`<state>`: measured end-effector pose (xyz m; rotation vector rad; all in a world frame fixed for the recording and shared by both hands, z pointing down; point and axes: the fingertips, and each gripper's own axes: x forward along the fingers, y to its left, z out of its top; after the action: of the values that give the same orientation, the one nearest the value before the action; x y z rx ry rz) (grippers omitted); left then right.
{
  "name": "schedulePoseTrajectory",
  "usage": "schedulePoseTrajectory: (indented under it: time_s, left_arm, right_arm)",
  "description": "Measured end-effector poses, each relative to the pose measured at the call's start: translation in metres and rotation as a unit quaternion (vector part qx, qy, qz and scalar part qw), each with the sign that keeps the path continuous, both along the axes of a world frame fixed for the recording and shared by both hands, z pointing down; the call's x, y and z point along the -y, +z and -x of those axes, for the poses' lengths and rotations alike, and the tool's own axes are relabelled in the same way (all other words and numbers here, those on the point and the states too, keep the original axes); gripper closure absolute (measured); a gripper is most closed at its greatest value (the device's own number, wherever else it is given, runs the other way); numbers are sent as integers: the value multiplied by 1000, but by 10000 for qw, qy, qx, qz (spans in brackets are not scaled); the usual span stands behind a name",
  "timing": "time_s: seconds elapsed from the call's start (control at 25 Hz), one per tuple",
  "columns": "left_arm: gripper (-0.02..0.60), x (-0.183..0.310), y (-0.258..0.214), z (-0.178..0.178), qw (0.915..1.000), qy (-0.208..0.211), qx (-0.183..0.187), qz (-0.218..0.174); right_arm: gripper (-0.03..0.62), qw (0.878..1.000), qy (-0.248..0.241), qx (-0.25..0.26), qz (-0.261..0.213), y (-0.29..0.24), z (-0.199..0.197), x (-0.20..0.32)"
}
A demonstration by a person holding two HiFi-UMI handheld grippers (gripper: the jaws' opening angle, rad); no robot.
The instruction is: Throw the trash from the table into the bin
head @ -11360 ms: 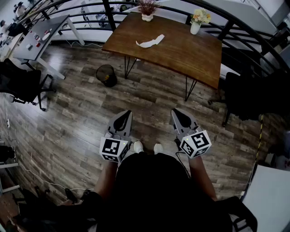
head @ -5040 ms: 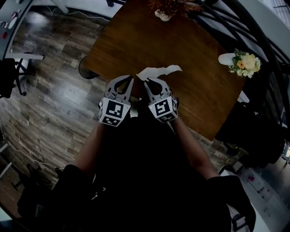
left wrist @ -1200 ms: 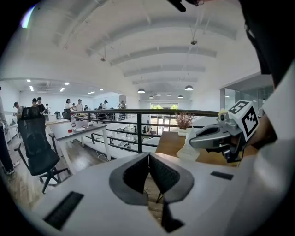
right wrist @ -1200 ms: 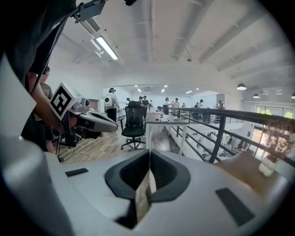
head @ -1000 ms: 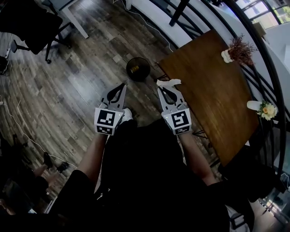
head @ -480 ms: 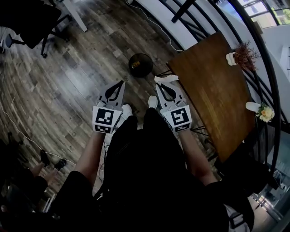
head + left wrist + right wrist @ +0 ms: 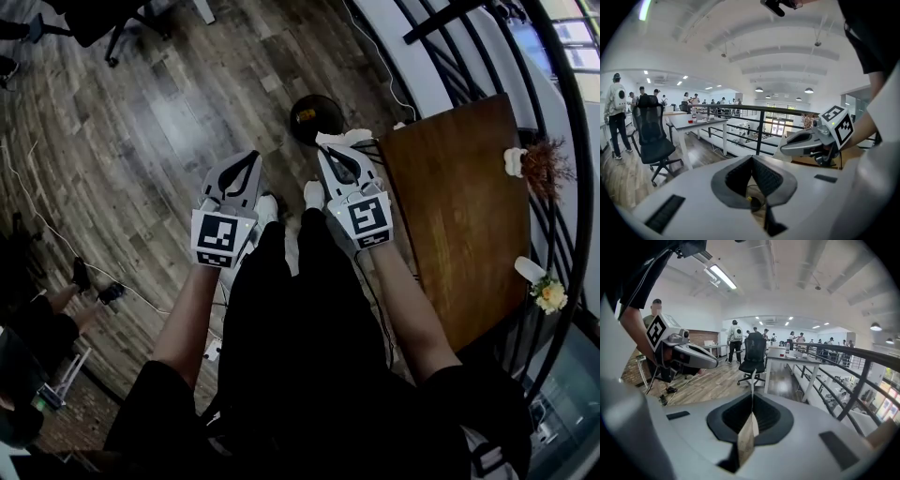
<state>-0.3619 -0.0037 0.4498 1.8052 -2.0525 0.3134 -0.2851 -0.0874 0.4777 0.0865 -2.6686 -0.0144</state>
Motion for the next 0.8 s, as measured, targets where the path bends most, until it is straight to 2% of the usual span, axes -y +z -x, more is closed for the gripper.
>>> schedulePoseTrajectory:
  time_s: [0.24, 0.48, 0.8]
  left_arm:
    - [569, 21, 37, 11, 9991, -380, -97, 169]
    - [571, 37, 112, 19, 9958, -739, -357, 399]
    - [571, 63, 209, 19, 9926, -830, -690, 562]
  right_arm:
    - [576, 9989, -310, -246, 247, 68, 29, 20]
    - [576, 9957, -590, -650, 287, 166, 44, 32]
    - [576, 9932, -564, -907, 459, 284, 62, 51]
